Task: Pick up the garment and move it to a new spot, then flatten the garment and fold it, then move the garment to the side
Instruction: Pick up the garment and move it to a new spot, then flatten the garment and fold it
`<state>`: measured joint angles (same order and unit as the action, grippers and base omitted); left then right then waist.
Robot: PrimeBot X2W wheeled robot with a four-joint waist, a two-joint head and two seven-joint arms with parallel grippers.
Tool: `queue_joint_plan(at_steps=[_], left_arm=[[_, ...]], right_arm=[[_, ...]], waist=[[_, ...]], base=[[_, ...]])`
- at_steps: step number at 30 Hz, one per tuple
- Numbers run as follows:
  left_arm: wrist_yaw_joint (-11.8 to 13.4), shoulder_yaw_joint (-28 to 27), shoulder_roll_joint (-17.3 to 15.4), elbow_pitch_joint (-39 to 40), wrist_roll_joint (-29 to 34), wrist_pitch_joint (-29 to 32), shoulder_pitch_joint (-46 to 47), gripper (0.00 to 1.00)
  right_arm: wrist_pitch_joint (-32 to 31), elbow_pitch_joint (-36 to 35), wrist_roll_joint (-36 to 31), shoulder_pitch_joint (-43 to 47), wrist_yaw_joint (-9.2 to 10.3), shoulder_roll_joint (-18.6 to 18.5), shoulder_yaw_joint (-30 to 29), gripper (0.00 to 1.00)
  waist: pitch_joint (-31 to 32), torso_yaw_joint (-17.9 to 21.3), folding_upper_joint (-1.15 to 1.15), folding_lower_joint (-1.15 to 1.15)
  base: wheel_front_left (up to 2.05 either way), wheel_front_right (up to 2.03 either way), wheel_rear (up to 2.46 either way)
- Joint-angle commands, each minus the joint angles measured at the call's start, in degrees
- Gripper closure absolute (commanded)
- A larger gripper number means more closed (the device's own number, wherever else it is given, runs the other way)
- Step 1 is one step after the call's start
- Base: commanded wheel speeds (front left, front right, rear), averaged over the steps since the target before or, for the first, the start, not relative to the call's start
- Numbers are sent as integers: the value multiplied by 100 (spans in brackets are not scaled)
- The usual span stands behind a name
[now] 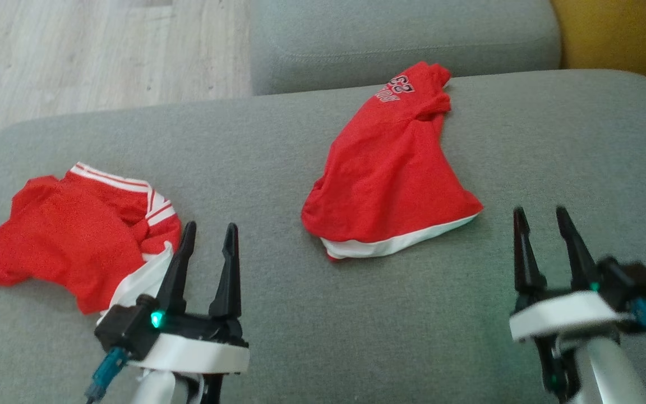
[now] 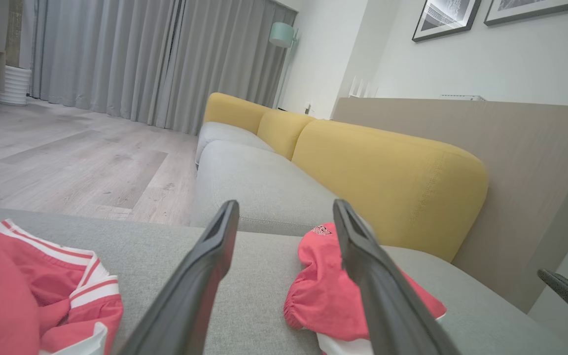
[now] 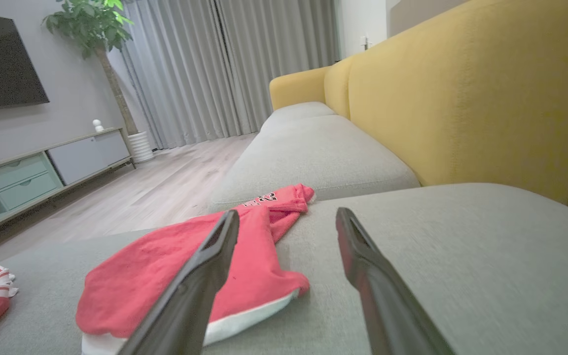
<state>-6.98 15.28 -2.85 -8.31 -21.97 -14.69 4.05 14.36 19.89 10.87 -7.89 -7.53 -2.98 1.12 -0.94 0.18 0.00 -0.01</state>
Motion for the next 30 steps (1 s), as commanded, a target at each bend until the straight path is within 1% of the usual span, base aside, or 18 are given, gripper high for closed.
queue_joint_plan(at_steps=[1, 6, 9, 15, 18, 19, 23, 30], left_arm=[[56, -241, -3, 118, 55, -30, 86, 0], [57, -324, -3, -7, 184, -30, 20, 0], [53, -335, -3, -22, 271, -30, -8, 0], [52, -294, -3, -21, 220, -30, 22, 0], [49, -235, -3, -6, 204, -30, 86, 0], [47, -213, -3, -3, 202, -30, 111, 0], [34, -104, -3, -9, 181, -30, 259, 0], [10, 52, -3, -64, 150, -30, 489, 0]], right_arm=[[63, -341, 99, 22, 4, 9, 142, 0], [63, -616, 207, 410, 4, 10, 202, 0], [63, -688, 223, 481, 4, 10, 179, 0], [63, -589, 151, 390, 4, 10, 18, 0], [63, -407, 73, 277, 4, 10, -81, 0], [63, -303, 61, 213, 4, 10, -126, 0], [-71, 502, 96, -366, 4, 10, -292, 0], [-408, 2005, 562, -1453, 4, 10, -555, 0]], waist=[[51, 58, 0, 1], [80, 80, 0, 1], [57, 61, 0, 1], [10, -83, 0, 1], [-90, -184, 0, 1], [-131, -219, 0, 1], [-427, -434, 0, 1], [-802, -794, 0, 1]], base=[[0, 0, 0], [0, 0, 0], [0, 0, 0], [0, 0, 0], [0, 0, 0], [0, 0, 0], [0, 0, 0], [0, 0, 0]])
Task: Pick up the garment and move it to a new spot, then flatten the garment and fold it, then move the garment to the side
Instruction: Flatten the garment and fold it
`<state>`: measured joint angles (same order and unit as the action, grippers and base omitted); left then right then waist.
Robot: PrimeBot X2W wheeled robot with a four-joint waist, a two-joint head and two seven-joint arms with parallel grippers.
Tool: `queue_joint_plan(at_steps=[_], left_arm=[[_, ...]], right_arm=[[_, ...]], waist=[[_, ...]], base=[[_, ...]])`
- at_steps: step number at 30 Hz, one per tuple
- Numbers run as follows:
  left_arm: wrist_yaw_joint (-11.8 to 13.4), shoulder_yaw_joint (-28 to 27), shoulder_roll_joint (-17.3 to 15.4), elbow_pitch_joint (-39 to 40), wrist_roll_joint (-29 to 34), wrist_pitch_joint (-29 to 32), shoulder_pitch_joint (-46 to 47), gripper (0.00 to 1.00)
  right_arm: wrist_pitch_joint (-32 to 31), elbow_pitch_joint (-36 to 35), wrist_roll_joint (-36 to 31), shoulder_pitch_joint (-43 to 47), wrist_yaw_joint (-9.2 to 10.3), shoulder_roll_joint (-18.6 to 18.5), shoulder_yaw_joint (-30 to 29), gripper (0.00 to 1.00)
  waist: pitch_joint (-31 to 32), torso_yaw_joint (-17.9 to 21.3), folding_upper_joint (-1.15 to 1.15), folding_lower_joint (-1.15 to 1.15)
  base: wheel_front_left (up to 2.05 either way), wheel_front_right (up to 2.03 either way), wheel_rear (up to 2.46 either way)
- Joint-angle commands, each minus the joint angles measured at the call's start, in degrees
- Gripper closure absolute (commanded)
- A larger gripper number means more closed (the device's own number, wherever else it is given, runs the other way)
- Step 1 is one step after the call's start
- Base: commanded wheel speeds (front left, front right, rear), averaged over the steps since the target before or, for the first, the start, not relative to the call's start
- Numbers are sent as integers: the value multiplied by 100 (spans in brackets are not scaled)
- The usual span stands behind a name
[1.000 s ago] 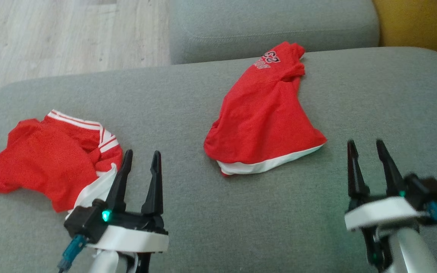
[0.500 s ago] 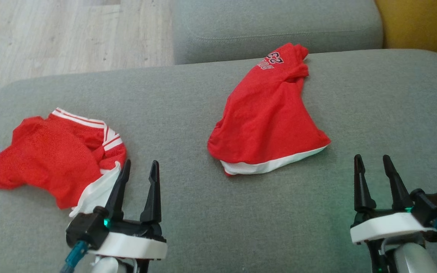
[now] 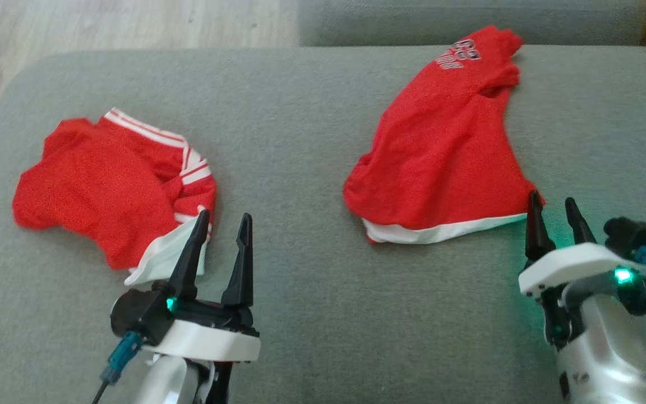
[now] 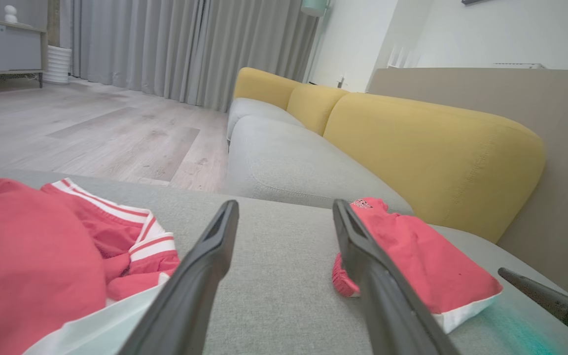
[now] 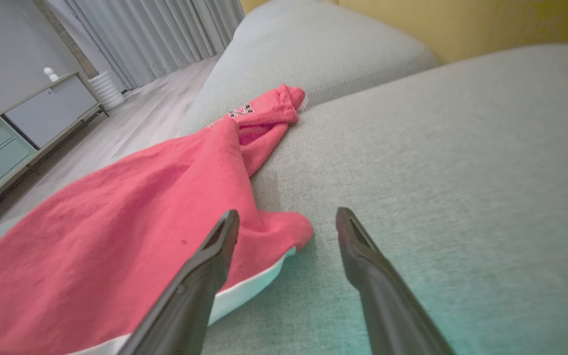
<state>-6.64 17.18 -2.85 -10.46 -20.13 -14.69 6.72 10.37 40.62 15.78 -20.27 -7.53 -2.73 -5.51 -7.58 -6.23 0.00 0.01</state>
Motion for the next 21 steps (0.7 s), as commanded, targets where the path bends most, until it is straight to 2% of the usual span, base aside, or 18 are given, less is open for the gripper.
queue_joint_plan(at_steps=[1, 6, 7, 8, 9, 12, 15, 16, 17, 18, 21], left_arm=[[-26, -123, -3, 145, -39, -30, 243, 0], [-35, -101, -3, 119, -43, -31, 314, 0], [-36, -108, -3, 115, -41, -31, 316, 0], [-38, -118, -3, 113, -42, -31, 317, 0], [-39, -132, -3, 112, -41, -31, 314, 0], [-33, -208, -3, 110, -30, -31, 274, 0], [-28, -262, -3, 112, -44, -31, 219, 0], [-28, -262, -3, 112, -44, -31, 219, 0], [-24, -286, -3, 123, -64, -31, 176, 0], [-24, -286, -3, 123, -64, -31, 176, 0], [-27, -281, -3, 137, -78, -31, 123, 0]], right_arm=[[-36, 158, 138, -353, 4, -15, 71, 0], [-138, 1187, 682, -937, 4, -15, 13, 0], [-130, 1349, 796, -1032, 4, -15, 15, 26], [-62, 1465, 862, -1122, 4, -15, 33, 83], [42, 1538, 878, -1201, 4, -15, 79, 100], [355, 1579, 477, -1327, 4, -19, 226, 100], [453, 1350, -160, -1293, 4, -72, 55, 100], [453, 1350, -160, -1293, 4, -72, 55, 100], [459, 915, -491, -1157, 4, -70, -302, 100], [459, 915, -491, -1157, 4, -70, -302, 100], [461, 358, -1055, -817, 4, -60, -951, 100]], waist=[[-169, -201, 0, -1], [-245, -373, 0, -1], [-243, -387, 0, -1], [-239, -395, 0, -1], [-231, -392, 0, -1], [-174, -307, 0, -1], [-70, -162, 0, -1], [-70, -162, 0, -1], [3, -46, 0, -1], [3, -46, 0, -1], [102, 108, 0, -1]], base=[[0, 0, 0], [0, 0, 0], [0, 0, 0], [0, 0, 0], [0, 0, 0], [0, 0, 0], [0, 0, 0], [0, 0, 0], [0, 0, 0], [0, 0, 0], [0, 0, 0]])
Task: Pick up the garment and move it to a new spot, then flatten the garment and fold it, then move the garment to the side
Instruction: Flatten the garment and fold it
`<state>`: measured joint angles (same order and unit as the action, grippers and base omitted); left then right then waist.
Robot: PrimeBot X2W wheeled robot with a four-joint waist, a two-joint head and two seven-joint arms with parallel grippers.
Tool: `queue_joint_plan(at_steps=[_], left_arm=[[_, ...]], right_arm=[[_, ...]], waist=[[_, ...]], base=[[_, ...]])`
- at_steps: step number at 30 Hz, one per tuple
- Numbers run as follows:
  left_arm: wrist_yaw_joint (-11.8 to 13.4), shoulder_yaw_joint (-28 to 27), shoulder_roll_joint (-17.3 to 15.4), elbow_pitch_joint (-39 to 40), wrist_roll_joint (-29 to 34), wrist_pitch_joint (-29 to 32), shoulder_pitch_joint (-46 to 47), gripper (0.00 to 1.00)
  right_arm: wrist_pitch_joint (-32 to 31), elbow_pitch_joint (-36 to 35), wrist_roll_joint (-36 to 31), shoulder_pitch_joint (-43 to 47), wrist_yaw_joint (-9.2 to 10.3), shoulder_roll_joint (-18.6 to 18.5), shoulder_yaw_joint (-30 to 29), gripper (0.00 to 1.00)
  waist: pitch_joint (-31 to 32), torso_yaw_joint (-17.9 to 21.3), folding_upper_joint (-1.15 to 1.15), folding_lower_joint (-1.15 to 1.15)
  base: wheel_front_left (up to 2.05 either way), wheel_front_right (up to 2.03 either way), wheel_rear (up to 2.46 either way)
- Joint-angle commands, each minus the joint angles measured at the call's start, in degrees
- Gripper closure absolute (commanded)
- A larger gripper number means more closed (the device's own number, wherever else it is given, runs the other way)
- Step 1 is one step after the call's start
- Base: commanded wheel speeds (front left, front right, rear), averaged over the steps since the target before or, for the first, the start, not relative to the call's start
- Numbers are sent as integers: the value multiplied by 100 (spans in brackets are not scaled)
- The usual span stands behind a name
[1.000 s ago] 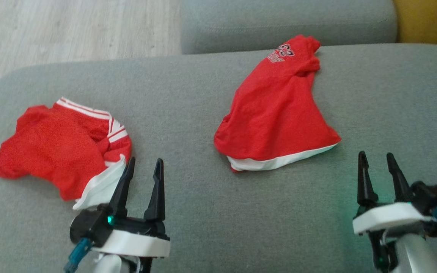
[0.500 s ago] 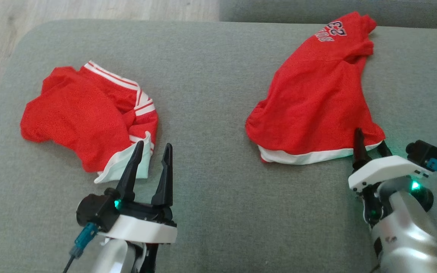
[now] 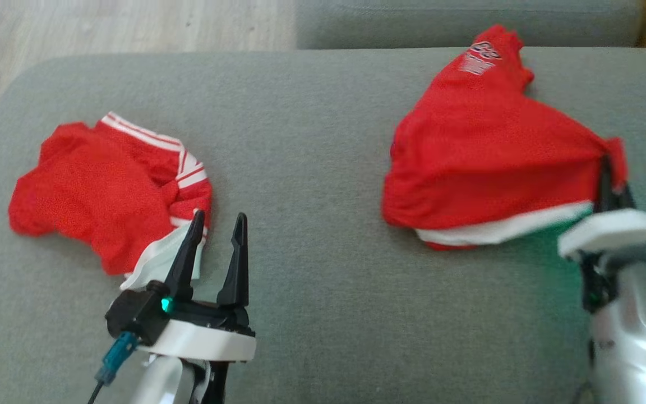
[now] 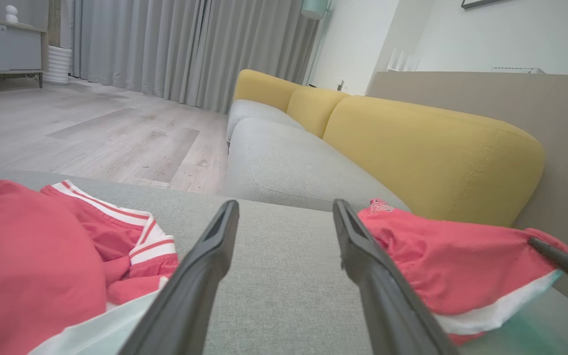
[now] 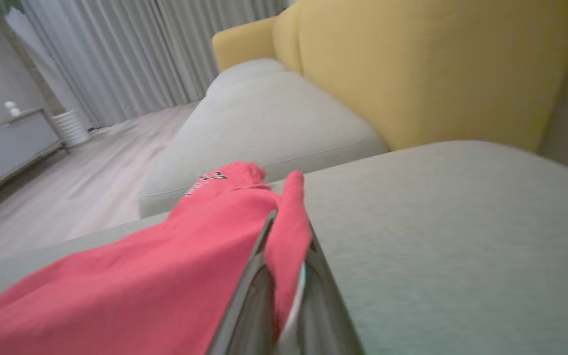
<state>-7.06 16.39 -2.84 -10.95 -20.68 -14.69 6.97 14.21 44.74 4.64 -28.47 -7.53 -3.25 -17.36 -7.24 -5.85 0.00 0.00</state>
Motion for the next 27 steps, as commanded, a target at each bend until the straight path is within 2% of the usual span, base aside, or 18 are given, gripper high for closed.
queue_joint_plan(at_steps=[1, 6, 7, 8, 12, 15, 18, 23, 27], left_arm=[[14, -193, -4, 192, -29, -31, 90, 0], [10, -142, -4, 206, -58, -31, 87, 0], [10, -138, -4, 205, -64, -31, 82, 0], [10, -138, -4, 206, -69, -31, 75, 0], [4, -135, -4, 204, -81, -31, 15, 0], [0, -159, -4, 194, -102, -31, -50, 0], [-4, -207, -4, 187, -106, -31, -110, 0], [-9, -275, -4, 215, -100, -31, -162, 0], [-13, -268, -4, 230, -89, -31, -201, 0]], right_arm=[[77, -180, -140, 107, 4, -6, 14, 100], [-25, -437, -1086, 380, 4, 4, -1184, 100], [-114, -446, -1271, 386, 4, 8, -1427, 85], [-186, -469, -1475, 380, 4, 11, -1640, 0], [-196, -635, -2064, 281, 4, 30, -2084, 0], [-10, -620, -1958, 221, 4, 34, -1712, 0], [67, -665, -1341, 310, 4, 35, -821, 0], [76, -1680, -41, 1121, 4, 36, 953, 0], [77, -2171, 416, 1861, 4, 36, 2023, 0]], waist=[[86, 108, 0, 0], [167, 195, 0, 0], [181, 202, 0, 0], [191, 206, 0, 0], [256, 188, 0, 0], [326, 180, 0, 0], [415, 191, 0, 0], [503, 233, 0, 0], [557, 261, 0, 0]], base=[[0, 0, 0], [0, 0, 0], [0, 0, 0], [0, 0, 0], [0, 0, 0], [0, 0, 0], [0, 0, 0], [0, 0, 0], [0, 0, 0]])
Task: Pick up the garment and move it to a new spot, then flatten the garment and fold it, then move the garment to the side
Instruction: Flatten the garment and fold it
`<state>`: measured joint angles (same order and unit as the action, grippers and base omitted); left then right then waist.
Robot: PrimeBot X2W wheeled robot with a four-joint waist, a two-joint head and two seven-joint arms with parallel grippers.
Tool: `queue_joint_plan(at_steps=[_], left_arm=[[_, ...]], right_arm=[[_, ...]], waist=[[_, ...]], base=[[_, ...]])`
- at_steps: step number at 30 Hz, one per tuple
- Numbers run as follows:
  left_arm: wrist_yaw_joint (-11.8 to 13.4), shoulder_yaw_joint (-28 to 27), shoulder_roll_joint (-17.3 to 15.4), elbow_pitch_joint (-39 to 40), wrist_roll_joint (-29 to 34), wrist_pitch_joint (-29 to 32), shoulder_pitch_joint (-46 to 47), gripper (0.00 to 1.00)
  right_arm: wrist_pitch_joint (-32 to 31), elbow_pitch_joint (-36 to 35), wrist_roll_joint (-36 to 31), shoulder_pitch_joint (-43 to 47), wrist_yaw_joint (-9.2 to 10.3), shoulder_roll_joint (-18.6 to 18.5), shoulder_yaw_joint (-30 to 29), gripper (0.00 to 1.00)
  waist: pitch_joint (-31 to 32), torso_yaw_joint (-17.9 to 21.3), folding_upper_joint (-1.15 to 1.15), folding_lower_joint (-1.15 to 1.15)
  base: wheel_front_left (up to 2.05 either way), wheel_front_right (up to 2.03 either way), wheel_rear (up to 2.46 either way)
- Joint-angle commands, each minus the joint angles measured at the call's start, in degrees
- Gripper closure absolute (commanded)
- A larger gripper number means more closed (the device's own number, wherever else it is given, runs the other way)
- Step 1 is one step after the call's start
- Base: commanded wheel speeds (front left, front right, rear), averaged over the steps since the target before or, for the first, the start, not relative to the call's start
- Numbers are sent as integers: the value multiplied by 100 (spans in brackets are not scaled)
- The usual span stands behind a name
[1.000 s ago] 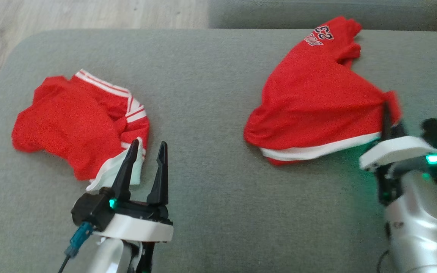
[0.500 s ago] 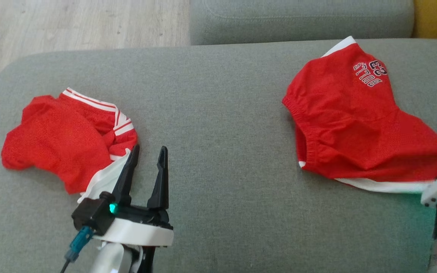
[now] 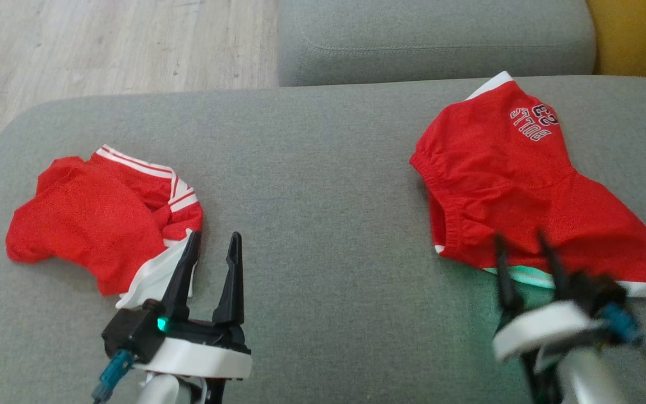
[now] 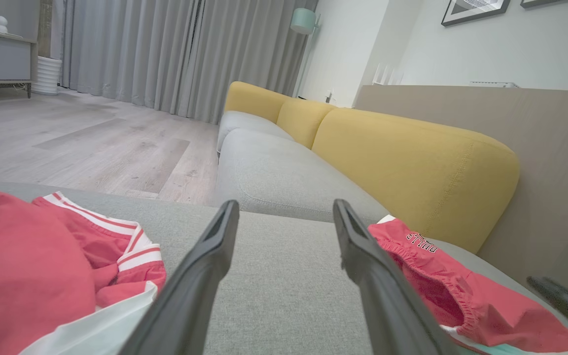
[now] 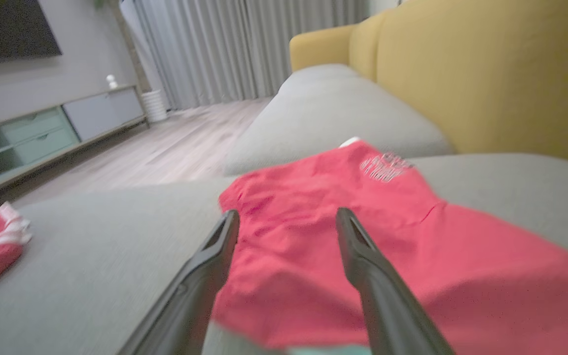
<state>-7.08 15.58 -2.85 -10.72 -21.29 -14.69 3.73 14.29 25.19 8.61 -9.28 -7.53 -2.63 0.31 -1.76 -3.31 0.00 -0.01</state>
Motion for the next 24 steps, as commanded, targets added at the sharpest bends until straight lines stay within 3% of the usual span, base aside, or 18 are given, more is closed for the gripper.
queue_joint_plan(at_steps=[1, 9, 24], left_arm=[[-12, -178, -3, 210, -27, -31, 118, 0], [-19, -78, -3, 213, -26, -31, 156, 0], [-27, 114, -3, 196, -141, -31, 447, 0]], right_arm=[[70, -254, 13, 55, 4, -25, 440, 0], [30, 125, -286, -19, 4, -25, 926, 0], [-281, 1869, -915, -1324, 4, -25, 293, 0]], waist=[[13, 6, 0, 1], [-96, -136, 0, 1], [-633, -569, 0, 1]], base=[[0, 0, 0], [0, 0, 0], [0, 0, 0]])
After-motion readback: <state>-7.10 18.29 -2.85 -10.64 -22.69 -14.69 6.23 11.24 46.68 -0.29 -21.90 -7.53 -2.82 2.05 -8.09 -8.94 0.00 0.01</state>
